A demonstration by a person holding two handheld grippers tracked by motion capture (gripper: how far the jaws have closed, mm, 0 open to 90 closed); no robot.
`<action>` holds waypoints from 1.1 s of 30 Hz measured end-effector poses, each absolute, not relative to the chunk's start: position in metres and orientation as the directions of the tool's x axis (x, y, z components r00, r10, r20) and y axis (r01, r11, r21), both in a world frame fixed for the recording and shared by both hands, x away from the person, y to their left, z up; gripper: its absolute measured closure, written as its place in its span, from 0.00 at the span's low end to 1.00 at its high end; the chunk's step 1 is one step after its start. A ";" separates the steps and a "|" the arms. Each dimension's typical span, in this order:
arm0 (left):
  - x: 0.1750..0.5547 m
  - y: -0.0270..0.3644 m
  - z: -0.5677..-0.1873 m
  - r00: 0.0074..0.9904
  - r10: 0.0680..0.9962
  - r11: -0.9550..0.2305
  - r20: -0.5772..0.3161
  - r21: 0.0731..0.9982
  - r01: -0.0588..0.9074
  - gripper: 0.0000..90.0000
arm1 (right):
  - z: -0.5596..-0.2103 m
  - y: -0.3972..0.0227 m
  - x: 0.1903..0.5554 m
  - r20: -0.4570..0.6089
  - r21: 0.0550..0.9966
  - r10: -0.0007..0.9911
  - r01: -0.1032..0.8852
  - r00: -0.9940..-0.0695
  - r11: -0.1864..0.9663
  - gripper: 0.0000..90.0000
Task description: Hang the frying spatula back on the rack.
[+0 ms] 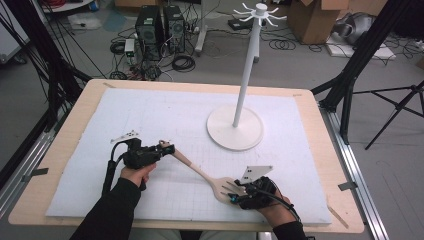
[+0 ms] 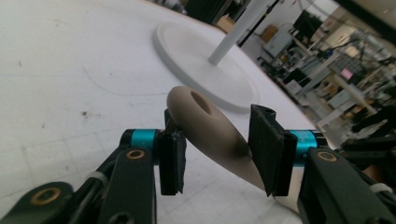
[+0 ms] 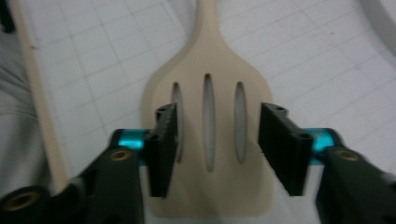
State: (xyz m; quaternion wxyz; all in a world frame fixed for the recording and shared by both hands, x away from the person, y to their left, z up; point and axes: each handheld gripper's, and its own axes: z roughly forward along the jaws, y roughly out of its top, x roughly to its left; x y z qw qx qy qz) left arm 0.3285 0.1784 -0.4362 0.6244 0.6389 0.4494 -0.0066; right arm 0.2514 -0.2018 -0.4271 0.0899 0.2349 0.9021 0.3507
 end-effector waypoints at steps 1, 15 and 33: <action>0.328 0.179 -0.435 0.603 0.556 0.187 -0.572 0.793 0.579 0.67 | -0.426 -0.201 0.250 0.007 0.685 0.472 0.348 -0.882 0.640 0.54; 0.311 0.179 -0.395 0.724 0.412 0.237 -0.554 0.832 0.502 0.77 | -0.390 -0.207 0.243 -0.011 0.855 0.529 0.266 -0.849 0.446 0.29; 0.290 0.171 -0.325 0.886 0.338 0.195 -0.317 0.945 0.263 0.81 | -0.369 -0.228 0.236 -0.024 0.921 0.579 0.208 -0.815 0.330 0.28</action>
